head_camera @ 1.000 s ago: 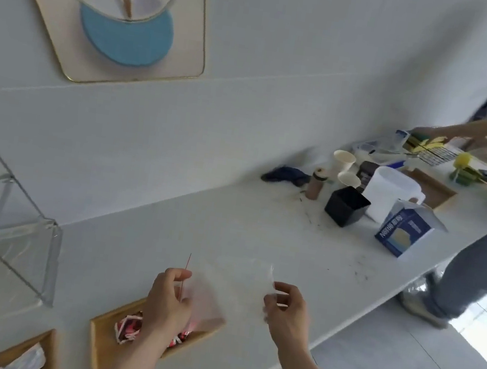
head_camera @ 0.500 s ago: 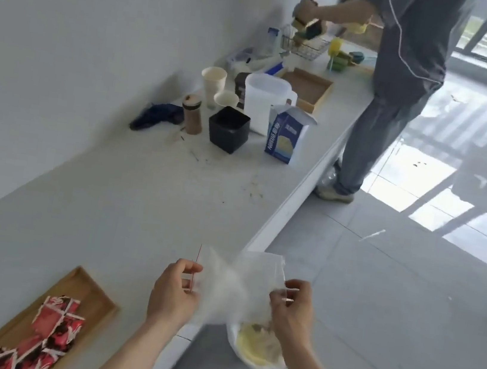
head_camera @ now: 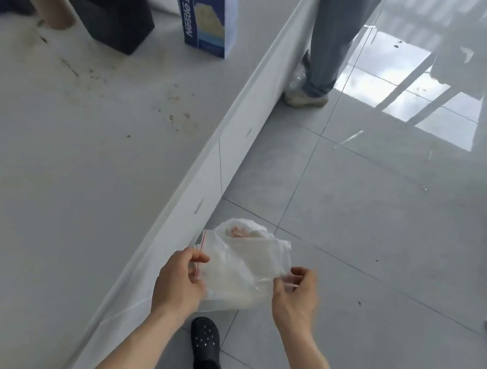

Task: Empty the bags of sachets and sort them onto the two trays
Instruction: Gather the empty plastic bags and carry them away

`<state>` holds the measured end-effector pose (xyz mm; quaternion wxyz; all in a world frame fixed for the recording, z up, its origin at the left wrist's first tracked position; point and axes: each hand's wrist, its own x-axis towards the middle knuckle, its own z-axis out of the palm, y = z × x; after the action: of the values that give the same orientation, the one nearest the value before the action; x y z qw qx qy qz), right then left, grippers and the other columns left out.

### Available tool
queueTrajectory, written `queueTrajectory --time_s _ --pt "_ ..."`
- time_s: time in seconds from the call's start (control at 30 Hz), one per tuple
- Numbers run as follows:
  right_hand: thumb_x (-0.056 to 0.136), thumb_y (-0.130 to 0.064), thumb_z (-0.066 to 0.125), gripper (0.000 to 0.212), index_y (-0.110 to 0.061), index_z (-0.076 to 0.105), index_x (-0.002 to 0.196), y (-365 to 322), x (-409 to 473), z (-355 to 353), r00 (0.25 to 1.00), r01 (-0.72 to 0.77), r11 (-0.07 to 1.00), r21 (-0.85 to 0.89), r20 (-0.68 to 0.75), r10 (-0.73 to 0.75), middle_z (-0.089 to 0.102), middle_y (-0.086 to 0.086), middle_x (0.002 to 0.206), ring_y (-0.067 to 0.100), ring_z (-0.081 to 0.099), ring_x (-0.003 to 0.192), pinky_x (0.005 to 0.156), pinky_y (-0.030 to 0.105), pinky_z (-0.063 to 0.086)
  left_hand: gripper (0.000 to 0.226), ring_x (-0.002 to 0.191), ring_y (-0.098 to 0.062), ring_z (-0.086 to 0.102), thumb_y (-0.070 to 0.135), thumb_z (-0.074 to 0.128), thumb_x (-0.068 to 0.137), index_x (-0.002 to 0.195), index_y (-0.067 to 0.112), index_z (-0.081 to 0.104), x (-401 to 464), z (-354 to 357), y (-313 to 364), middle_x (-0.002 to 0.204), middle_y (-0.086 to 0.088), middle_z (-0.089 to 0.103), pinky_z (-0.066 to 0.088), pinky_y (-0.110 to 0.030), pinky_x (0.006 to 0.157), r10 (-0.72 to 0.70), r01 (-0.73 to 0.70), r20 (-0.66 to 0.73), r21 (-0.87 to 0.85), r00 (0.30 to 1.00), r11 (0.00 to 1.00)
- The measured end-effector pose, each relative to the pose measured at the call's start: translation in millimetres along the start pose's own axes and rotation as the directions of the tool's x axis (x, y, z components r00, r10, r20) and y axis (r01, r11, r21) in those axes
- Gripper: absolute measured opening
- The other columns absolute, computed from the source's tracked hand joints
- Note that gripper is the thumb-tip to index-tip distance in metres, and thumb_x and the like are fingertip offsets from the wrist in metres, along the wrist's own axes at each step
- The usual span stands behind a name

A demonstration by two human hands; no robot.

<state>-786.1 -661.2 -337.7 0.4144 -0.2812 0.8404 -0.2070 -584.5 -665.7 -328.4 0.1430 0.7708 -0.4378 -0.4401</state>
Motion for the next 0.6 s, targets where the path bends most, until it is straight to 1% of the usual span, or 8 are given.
queueTrajectory --time_s 0.07,0.17,0.23,0.3,0.43,0.47,0.53,0.6 --pt "0.092 -0.015 0.065 0.028 -0.02 0.049 0.115 17 18 14 1.0 -0.016 1.0 -0.007 0.019 0.016 0.059 -0.015 0.093 0.008 0.061 0.081 0.073 0.038 0.055 0.043 0.087 -0.001 0.063 -0.002 0.065 0.079 0.098 0.036 0.06 18 19 -13 0.107 0.014 0.061 0.054 -0.027 0.081 -0.027 0.027 0.01 0.013 1.0 1.0" --pt "0.093 -0.019 0.065 0.028 -0.023 0.049 0.116 45 45 38 0.998 -0.049 0.999 -0.015 0.049 0.05 0.062 -0.013 0.1 0.013 0.063 0.088 0.073 0.035 0.054 0.042 0.087 -0.002 0.063 -0.003 0.065 0.079 0.1 0.034 0.061 48 48 -37 0.108 0.014 0.06 0.048 -0.022 0.078 -0.057 0.056 0.033 0.037 0.998 0.998" --pt "0.093 -0.021 0.065 0.028 -0.023 0.05 0.116 62 64 53 0.996 -0.072 0.997 -0.009 0.049 0.073 0.062 -0.013 0.1 0.015 0.064 0.091 0.073 0.034 0.052 0.041 0.088 -0.003 0.063 -0.003 0.064 0.08 0.101 0.032 0.061 67 69 -51 0.109 0.013 0.06 0.046 -0.021 0.078 -0.072 0.07 0.049 0.044 0.996 0.997" --pt "0.092 -0.022 0.065 0.028 -0.024 0.05 0.116 78 82 68 0.994 -0.099 0.995 -0.006 0.054 0.099 0.061 -0.014 0.1 0.016 0.064 0.093 0.075 0.035 0.053 0.041 0.089 -0.005 0.063 -0.004 0.062 0.082 0.101 0.032 0.061 85 87 -66 0.109 0.012 0.06 0.045 -0.019 0.077 -0.086 0.083 0.059 0.056 0.995 0.995" --pt "0.092 -0.024 0.066 0.03 -0.025 0.051 0.118 105 114 97 0.986 -0.148 0.989 -0.01 0.077 0.149 0.061 -0.015 0.101 0.018 0.064 0.097 0.084 0.04 0.055 0.041 0.089 -0.009 0.063 -0.005 0.062 0.082 0.099 0.033 0.06 117 121 -94 0.11 0.009 0.06 0.04 -0.01 0.069 -0.101 0.096 0.066 0.079 0.993 0.992" --pt "0.091 -0.024 0.066 0.03 -0.026 0.051 0.117 112 122 103 0.984 -0.157 0.988 -0.009 0.081 0.157 0.061 -0.013 0.102 0.018 0.063 0.098 0.084 0.04 0.055 0.042 0.089 -0.009 0.063 -0.005 0.062 0.082 0.099 0.032 0.06 123 129 -100 0.111 0.009 0.06 0.04 -0.011 0.069 -0.107 0.102 0.064 0.078 0.992 0.992" --pt "0.092 -0.024 0.065 0.03 -0.026 0.05 0.118 125 134 113 0.982 -0.167 0.986 -0.009 0.083 0.168 0.063 -0.009 0.108 0.017 0.062 0.097 0.079 0.036 0.05 0.042 0.09 -0.01 0.063 -0.006 0.062 0.083 0.1 0.033 0.06 133 143 -111 0.113 0.009 0.06 0.042 -0.015 0.074 -0.121 0.115 0.065 0.083 0.991 0.99" --pt "0.092 -0.026 0.064 0.034 -0.025 0.05 0.123 134 142 120 0.98 -0.177 0.984 -0.004 0.094 0.176 0.063 -0.005 0.119 0.018 0.061 0.104 0.082 0.033 0.048 0.041 0.094 -0.011 0.062 -0.003 0.062 0.084 0.101 0.034 0.058 140 155 -121 0.118 0.007 0.06 0.045 -0.021 0.079 -0.134 0.128 0.078 0.082 0.988 0.988"
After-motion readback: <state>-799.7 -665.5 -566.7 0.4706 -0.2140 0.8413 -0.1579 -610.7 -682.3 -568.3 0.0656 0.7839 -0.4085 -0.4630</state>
